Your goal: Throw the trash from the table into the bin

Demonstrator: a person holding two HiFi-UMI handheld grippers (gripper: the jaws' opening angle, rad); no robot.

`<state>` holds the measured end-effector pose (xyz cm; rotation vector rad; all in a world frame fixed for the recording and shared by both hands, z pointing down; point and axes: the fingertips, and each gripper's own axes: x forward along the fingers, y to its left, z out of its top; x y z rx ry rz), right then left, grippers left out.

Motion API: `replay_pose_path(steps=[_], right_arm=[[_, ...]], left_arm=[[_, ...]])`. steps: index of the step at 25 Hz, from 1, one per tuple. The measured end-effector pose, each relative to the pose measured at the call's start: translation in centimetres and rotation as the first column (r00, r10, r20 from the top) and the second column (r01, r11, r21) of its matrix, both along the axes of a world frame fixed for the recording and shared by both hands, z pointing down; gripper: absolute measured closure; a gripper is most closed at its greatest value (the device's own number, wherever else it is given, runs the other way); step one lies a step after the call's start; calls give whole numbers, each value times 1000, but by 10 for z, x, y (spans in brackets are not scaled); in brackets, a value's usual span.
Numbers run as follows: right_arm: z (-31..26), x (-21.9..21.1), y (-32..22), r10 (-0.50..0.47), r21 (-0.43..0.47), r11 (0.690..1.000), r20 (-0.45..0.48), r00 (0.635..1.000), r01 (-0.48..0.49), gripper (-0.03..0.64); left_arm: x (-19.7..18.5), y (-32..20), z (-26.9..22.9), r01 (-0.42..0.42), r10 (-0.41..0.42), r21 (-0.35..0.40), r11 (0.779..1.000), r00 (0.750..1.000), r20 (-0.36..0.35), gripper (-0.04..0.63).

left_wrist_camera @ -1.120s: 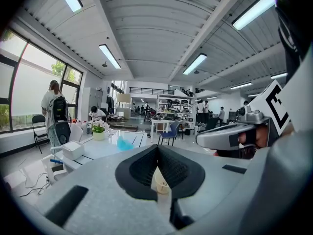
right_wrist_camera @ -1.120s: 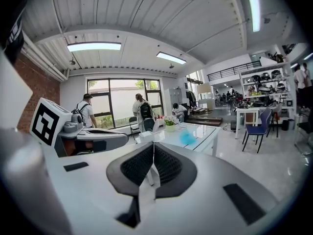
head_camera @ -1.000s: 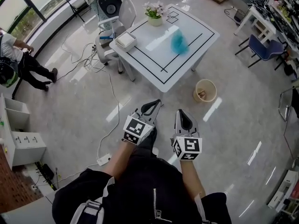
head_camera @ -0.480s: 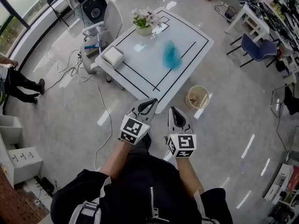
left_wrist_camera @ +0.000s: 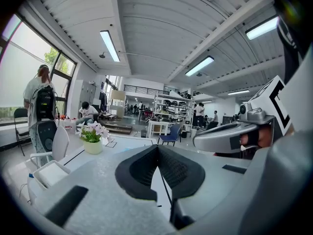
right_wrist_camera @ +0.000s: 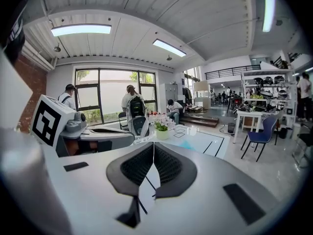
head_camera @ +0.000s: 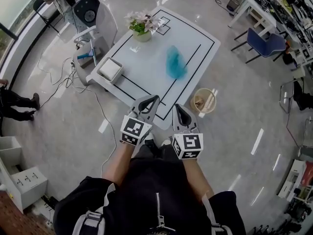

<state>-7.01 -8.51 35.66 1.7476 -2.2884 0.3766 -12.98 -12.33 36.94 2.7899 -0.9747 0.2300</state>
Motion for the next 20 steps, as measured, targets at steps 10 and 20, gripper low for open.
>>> replay_pose_path(steps=[10, 20], right_arm=[[13, 7, -35, -6, -22, 1000, -10, 1000, 6, 606], [30, 16, -86, -48, -34, 998, 6, 999, 49, 606]], left_arm=[[17, -33, 7, -8, 8, -11, 1000, 1000, -22, 588], [21, -76, 23, 50, -49, -33, 998, 999, 19, 588]])
